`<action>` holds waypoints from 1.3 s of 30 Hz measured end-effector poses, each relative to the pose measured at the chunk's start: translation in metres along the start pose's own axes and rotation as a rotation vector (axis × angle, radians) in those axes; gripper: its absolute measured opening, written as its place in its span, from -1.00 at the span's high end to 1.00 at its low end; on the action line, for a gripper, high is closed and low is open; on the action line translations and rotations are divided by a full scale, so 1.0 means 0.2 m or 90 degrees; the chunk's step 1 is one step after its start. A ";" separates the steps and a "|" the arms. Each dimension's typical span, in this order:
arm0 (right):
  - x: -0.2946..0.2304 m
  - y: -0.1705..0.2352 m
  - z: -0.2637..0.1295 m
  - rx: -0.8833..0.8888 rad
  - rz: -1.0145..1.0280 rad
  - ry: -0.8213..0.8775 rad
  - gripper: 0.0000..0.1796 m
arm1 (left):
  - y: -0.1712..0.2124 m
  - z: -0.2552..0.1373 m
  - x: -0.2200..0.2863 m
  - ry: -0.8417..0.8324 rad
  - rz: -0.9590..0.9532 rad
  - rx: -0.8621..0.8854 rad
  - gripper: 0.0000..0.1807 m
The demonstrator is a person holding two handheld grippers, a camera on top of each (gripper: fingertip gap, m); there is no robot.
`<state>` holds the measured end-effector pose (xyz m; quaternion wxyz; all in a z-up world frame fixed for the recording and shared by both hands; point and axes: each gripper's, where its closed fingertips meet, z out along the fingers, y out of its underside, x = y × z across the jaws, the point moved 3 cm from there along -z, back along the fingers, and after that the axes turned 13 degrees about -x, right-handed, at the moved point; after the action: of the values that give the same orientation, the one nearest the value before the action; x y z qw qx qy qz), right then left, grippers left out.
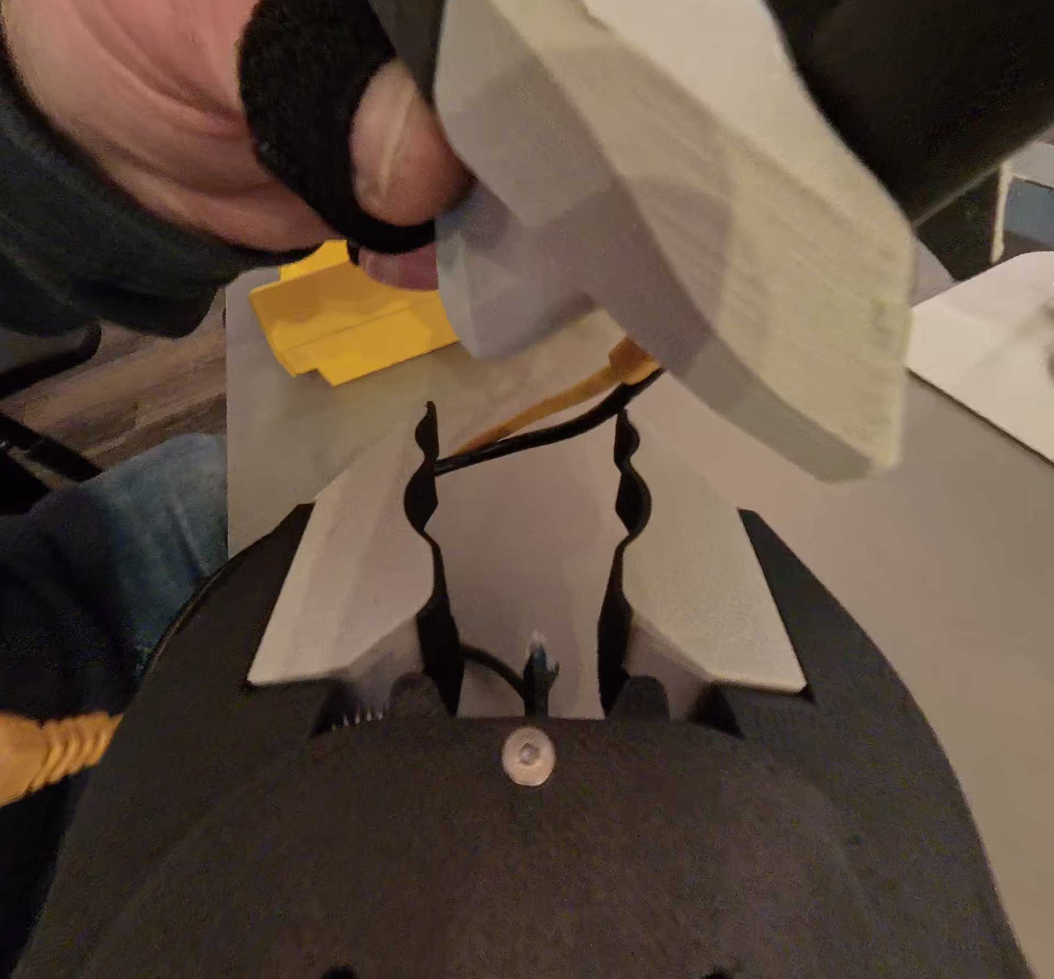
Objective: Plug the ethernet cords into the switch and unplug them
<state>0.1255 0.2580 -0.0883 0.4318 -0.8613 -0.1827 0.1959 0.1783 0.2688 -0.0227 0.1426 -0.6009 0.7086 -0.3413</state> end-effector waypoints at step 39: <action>0.25 0.09 -0.32 -0.308 -0.168 0.040 0.48 | 0.28 -0.19 -0.02 0.160 -0.011 -0.011 0.73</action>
<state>0.2021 0.2300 -0.0769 0.2410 -0.9136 -0.3215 0.0616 0.1141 0.2865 -0.0330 0.0446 -0.5605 0.7187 -0.4092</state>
